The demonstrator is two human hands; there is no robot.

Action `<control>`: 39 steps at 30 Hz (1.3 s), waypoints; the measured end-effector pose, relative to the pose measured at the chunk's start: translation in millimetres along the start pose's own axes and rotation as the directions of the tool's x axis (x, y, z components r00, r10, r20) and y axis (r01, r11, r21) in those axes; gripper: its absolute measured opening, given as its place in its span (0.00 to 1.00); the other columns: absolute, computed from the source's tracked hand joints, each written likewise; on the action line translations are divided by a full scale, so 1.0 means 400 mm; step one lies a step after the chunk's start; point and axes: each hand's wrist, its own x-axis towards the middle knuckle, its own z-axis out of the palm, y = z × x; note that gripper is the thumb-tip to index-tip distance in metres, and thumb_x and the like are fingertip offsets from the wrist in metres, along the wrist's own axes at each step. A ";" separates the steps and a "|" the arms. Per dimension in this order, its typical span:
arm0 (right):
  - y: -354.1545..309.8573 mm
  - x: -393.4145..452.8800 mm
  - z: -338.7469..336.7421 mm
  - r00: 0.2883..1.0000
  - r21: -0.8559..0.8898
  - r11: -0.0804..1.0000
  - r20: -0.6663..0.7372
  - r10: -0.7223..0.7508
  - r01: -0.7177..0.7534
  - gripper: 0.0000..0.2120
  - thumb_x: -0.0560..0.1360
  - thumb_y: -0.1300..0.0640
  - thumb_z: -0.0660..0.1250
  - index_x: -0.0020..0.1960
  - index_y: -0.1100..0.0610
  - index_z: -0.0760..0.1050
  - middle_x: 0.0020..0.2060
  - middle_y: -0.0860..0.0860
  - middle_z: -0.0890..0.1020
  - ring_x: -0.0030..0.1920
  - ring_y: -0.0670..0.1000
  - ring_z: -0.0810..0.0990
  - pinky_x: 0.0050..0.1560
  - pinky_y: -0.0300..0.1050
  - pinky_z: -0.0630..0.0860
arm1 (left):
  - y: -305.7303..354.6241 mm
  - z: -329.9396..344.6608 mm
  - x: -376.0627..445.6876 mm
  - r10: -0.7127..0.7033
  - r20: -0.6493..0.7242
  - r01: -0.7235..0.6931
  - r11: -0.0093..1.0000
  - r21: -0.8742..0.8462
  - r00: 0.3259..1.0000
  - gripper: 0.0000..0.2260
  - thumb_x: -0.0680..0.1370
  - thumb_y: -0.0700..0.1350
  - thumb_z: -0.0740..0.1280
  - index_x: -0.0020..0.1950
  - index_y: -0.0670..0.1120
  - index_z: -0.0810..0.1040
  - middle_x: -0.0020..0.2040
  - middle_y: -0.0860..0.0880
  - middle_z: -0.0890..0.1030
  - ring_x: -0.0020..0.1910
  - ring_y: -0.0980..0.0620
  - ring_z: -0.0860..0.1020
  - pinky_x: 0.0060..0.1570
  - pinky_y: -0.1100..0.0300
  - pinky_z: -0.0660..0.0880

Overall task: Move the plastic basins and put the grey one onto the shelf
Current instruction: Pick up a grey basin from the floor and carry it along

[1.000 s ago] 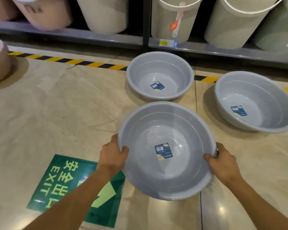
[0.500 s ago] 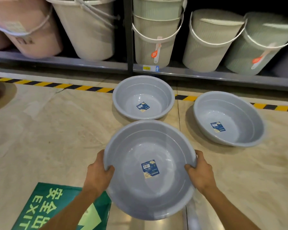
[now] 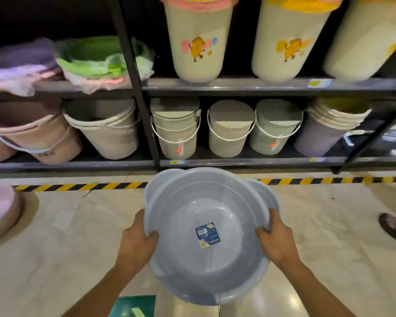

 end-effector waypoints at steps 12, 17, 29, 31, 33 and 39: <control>-0.478 -0.088 -0.909 0.988 -0.049 0.997 -0.144 0.049 -0.056 0.23 0.72 0.57 0.67 0.66 0.50 0.67 0.48 0.51 0.80 0.46 0.56 0.79 0.46 0.53 0.78 | 0.947 -0.296 -0.181 0.141 0.037 -0.138 0.987 -0.082 0.989 0.27 0.73 0.36 0.68 0.72 0.48 0.70 0.58 0.47 0.81 0.53 0.43 0.77 0.48 0.54 0.69; -0.489 -0.079 -1.070 0.971 0.011 0.998 -0.231 0.066 -0.065 0.24 0.72 0.59 0.67 0.67 0.52 0.67 0.50 0.50 0.78 0.45 0.52 0.77 0.43 0.50 0.77 | 1.147 -0.264 -0.162 0.221 0.088 -0.217 0.975 -0.053 0.971 0.21 0.72 0.36 0.68 0.65 0.46 0.74 0.50 0.47 0.80 0.53 0.40 0.78 0.50 0.50 0.75; -0.485 0.182 -1.006 0.976 -0.026 0.991 -0.179 0.126 -0.132 0.24 0.74 0.60 0.67 0.67 0.51 0.64 0.49 0.51 0.77 0.43 0.56 0.80 0.29 0.51 0.81 | 1.147 -0.157 0.074 0.168 0.140 -0.161 0.985 -0.060 0.976 0.27 0.74 0.39 0.66 0.72 0.53 0.67 0.53 0.47 0.78 0.48 0.45 0.76 0.45 0.54 0.72; -0.471 0.249 -0.962 0.974 -0.030 0.989 -0.176 0.141 -0.148 0.25 0.75 0.60 0.67 0.69 0.51 0.63 0.52 0.51 0.77 0.44 0.54 0.79 0.28 0.48 0.79 | 1.126 -0.124 0.142 0.150 0.130 -0.146 0.989 -0.036 0.980 0.26 0.74 0.40 0.66 0.72 0.52 0.66 0.51 0.48 0.77 0.46 0.46 0.76 0.43 0.53 0.73; -0.453 0.311 -0.920 0.970 -0.036 0.985 -0.179 0.162 -0.171 0.25 0.76 0.59 0.68 0.70 0.51 0.62 0.55 0.52 0.78 0.46 0.53 0.79 0.31 0.48 0.80 | 1.100 -0.082 0.201 0.123 0.134 -0.123 0.992 -0.008 0.983 0.24 0.75 0.42 0.65 0.70 0.53 0.65 0.49 0.48 0.77 0.44 0.46 0.76 0.40 0.53 0.74; -0.343 0.470 -0.790 0.972 -0.099 0.971 -0.115 0.204 -0.216 0.23 0.76 0.58 0.67 0.67 0.50 0.63 0.51 0.49 0.77 0.48 0.56 0.81 0.42 0.61 0.83 | 0.974 0.094 0.334 0.011 0.124 -0.023 0.995 0.096 0.992 0.27 0.77 0.43 0.64 0.74 0.53 0.61 0.42 0.45 0.81 0.39 0.43 0.79 0.38 0.51 0.77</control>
